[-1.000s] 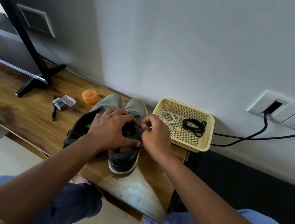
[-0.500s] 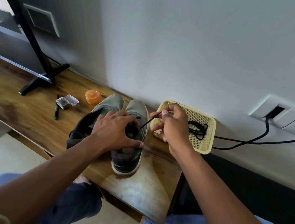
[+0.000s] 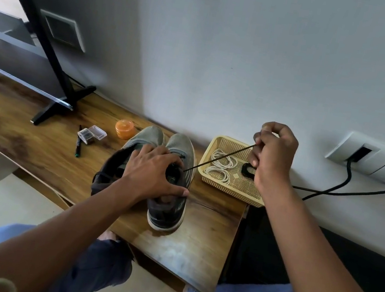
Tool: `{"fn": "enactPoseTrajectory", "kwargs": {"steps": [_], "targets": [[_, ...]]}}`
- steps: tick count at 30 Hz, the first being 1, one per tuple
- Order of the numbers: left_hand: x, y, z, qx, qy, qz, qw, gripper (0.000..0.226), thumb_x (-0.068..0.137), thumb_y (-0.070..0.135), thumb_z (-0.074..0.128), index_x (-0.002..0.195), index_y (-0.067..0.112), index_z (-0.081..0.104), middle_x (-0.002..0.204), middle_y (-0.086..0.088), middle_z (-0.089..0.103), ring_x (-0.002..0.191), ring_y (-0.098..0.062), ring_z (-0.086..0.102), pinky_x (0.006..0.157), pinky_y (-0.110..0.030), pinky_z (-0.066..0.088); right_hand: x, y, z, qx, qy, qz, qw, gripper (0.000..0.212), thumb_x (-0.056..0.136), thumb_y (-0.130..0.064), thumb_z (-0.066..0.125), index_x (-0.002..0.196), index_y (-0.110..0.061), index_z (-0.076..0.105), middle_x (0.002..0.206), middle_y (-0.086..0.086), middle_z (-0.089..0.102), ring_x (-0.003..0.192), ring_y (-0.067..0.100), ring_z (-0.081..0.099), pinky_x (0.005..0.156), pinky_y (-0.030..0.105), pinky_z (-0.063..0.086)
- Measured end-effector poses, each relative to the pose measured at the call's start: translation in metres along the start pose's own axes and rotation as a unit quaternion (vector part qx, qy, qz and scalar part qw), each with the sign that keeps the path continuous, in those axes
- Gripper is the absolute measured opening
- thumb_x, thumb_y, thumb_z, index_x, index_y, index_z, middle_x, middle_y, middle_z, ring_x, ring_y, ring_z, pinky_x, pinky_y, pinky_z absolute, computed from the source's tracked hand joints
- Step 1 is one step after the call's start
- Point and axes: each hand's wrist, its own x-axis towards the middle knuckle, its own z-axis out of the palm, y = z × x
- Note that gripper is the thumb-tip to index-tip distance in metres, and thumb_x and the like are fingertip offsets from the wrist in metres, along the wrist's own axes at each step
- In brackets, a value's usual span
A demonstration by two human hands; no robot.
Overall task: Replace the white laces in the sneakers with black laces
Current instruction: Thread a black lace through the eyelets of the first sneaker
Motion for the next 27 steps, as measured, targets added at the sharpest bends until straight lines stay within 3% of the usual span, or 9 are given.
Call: {"fn": "enactPoseTrajectory", "kwargs": {"steps": [4,7,9,10,13,16,20,24,27], "targets": [[-0.002,-0.009,-0.008,-0.064,-0.018,0.000,0.998,0.123,0.062,0.080,0.079,0.161,0.034,0.022,0.167,-0.001,0.029,0.153,-0.030,0.025,0.123,-0.051,0.027,-0.004,0.006,-0.006,-0.248,-0.109,0.006,0.963,0.012,0.094,-0.008,0.065,0.087,-0.008,0.074,0.063,0.000,0.064,0.042,0.004,0.043,0.036,0.017,0.029],[-0.002,-0.020,-0.023,-0.108,-0.028,-0.019,0.994,0.127,0.063,0.070,0.087,0.162,0.031,0.018,0.166,-0.001,0.031,0.151,-0.029,0.033,0.120,-0.053,0.034,-0.010,0.016,-0.006,-0.498,-0.293,0.003,0.816,0.017,0.098,-0.028,0.067,0.091,-0.017,0.078,0.071,-0.008,0.074,0.048,-0.003,0.055,0.050,0.020,0.043],[-0.004,-0.031,-0.031,-0.116,-0.060,-0.024,0.991,0.120,0.066,0.061,0.090,0.161,0.033,0.022,0.159,0.002,0.042,0.135,-0.026,0.050,0.112,-0.049,0.045,-0.016,0.028,-0.001,-0.603,-0.345,-0.054,0.717,0.024,0.098,-0.040,0.067,0.089,-0.021,0.078,0.081,-0.010,0.076,0.054,-0.002,0.062,0.067,0.026,0.054],[-0.004,-0.037,-0.035,-0.118,-0.074,-0.023,0.990,0.114,0.069,0.056,0.091,0.160,0.033,0.026,0.156,0.004,0.047,0.124,-0.022,0.057,0.106,-0.045,0.049,-0.019,0.033,0.003,-0.626,-0.341,-0.080,0.697,0.024,0.097,-0.043,0.067,0.090,-0.022,0.077,0.086,-0.008,0.076,0.061,0.003,0.065,0.073,0.031,0.058],[-0.005,-0.051,-0.039,-0.136,-0.078,-0.031,0.987,0.089,0.079,0.038,0.090,0.153,0.026,0.042,0.143,0.007,0.060,0.099,-0.013,0.063,0.092,-0.033,0.051,-0.028,0.045,0.016,-0.615,-0.315,-0.126,0.712,0.019,0.094,-0.040,0.068,0.106,-0.028,0.076,0.100,-0.007,0.075,0.091,0.018,0.070,0.082,0.039,0.059],[-0.003,-0.055,-0.039,-0.205,-0.076,-0.063,0.974,0.057,0.086,0.022,0.086,0.136,0.018,0.058,0.112,0.004,0.075,0.073,-0.012,0.074,0.080,-0.031,0.058,-0.034,0.057,0.029,-0.585,-0.328,-0.128,0.730,0.030,0.094,-0.033,0.067,0.123,-0.026,0.070,0.113,-0.001,0.074,0.104,0.024,0.070,0.088,0.043,0.058],[-0.006,-0.045,-0.040,-0.182,-0.100,-0.081,0.975,0.024,0.087,0.035,0.084,0.103,0.022,0.072,0.076,-0.001,0.079,0.068,-0.016,0.076,0.060,-0.026,0.057,-0.036,0.070,0.043,-0.591,-0.324,-0.134,0.727,0.018,0.093,-0.037,0.069,0.108,-0.026,0.071,0.105,0.000,0.072,0.099,0.025,0.069,0.082,0.041,0.058],[-0.006,-0.030,-0.025,-0.035,-0.083,-0.086,0.992,0.044,0.089,0.059,0.074,0.073,0.018,0.076,0.059,0.005,0.073,0.057,-0.005,0.069,0.067,-0.028,0.060,-0.037,0.072,0.045,-0.601,-0.297,-0.167,0.723,0.010,0.093,-0.038,0.069,0.093,-0.029,0.068,0.091,-0.007,0.068,0.087,0.019,0.065,0.066,0.032,0.050],[-0.003,-0.024,-0.013,0.006,-0.029,-0.087,0.996,0.041,0.083,0.058,0.078,0.072,0.019,0.071,0.064,0.003,0.070,0.066,-0.013,0.068,0.069,-0.033,0.060,-0.037,0.072,0.042,-0.594,-0.276,-0.148,0.741,0.008,0.092,-0.036,0.069,0.089,-0.029,0.067,0.086,-0.011,0.064,0.081,0.015,0.062,0.058,0.027,0.040]]}}
